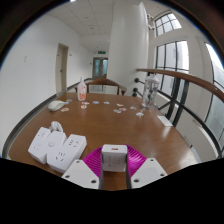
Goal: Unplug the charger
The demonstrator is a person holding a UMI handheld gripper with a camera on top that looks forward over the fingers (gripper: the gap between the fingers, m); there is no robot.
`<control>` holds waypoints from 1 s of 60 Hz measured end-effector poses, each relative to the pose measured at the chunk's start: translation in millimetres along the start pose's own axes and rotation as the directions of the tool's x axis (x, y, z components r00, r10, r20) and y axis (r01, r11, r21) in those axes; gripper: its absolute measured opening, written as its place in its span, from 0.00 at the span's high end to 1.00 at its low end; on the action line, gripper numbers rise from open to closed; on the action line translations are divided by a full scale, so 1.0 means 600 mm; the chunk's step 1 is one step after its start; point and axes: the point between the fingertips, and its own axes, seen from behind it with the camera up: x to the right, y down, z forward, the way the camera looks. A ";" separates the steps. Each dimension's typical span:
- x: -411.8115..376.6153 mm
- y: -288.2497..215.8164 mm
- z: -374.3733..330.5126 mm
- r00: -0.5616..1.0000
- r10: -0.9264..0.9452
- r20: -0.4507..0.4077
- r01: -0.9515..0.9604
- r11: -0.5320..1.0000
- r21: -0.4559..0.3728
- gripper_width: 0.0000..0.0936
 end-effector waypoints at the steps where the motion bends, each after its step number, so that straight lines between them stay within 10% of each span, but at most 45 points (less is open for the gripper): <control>1: 0.001 -0.003 0.003 1.000 -0.002 -0.003 0.002 1.000 0.000 0.66; 14: -0.031 0.014 0.048 0.993 0.093 0.066 -0.089 0.993 -0.072 0.53; 21: -0.024 0.007 0.039 0.993 0.102 0.063 -0.100 0.994 -0.047 0.16; 60: -0.010 -0.007 -0.220 0.996 0.009 0.086 -0.022 0.988 0.152 0.13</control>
